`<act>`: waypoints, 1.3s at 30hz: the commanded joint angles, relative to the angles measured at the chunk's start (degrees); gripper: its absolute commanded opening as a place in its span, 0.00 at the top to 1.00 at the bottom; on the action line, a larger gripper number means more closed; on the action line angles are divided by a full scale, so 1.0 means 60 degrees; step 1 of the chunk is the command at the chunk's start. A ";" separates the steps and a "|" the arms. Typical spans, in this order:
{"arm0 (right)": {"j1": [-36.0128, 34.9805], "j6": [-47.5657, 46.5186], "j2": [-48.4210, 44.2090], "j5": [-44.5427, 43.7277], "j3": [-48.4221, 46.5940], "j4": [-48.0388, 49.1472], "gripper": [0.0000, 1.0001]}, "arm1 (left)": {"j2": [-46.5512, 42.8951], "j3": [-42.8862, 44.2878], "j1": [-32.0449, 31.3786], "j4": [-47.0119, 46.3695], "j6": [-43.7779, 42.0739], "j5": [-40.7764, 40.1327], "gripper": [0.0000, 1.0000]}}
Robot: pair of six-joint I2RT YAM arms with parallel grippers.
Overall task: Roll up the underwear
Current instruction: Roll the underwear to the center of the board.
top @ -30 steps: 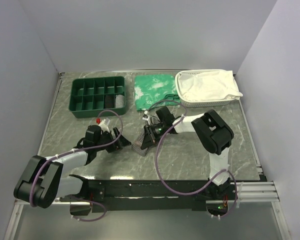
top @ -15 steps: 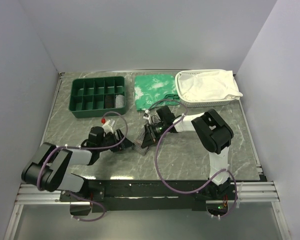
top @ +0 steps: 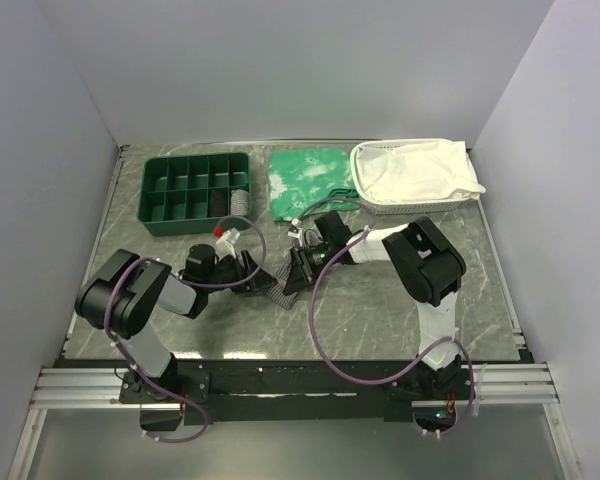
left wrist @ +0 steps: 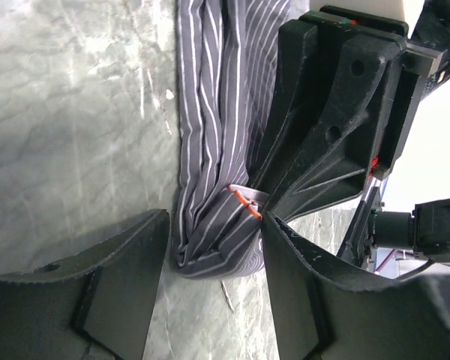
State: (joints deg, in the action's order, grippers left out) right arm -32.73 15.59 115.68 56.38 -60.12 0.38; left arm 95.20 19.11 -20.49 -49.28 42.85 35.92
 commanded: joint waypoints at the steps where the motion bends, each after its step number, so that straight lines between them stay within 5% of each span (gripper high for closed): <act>1: 0.0079 -0.0241 0.0320 -0.0388 -0.0293 0.0009 0.74 | 0.0875 -0.0212 -0.0027 -0.0268 -0.0125 0.0004 0.41; 11: 0.0138 0.0110 0.0291 -0.0417 -0.0147 0.0272 0.71 | 0.1902 -0.0169 -0.0027 -0.0767 0.0080 0.0136 0.48; 22: 0.0123 0.1399 -0.0894 -0.1104 0.0819 0.1766 0.54 | 0.2415 0.0125 -0.0027 -0.0577 0.0124 0.0268 0.72; 30: -0.0330 0.1211 -0.3779 -0.4963 0.1947 0.0993 0.36 | 0.2342 0.0183 -0.0100 -0.0284 0.0182 0.0209 0.73; 39: -0.3449 -0.0460 -0.5174 -1.0184 0.1627 -0.0956 0.33 | 0.1917 0.0812 -0.0261 0.2055 -0.0125 -0.0186 0.75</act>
State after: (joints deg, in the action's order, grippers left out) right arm -47.05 18.26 85.45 12.08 -48.53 0.91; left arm 105.71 23.27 -20.75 -55.79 46.19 39.57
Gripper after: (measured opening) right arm 0.667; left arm 0.266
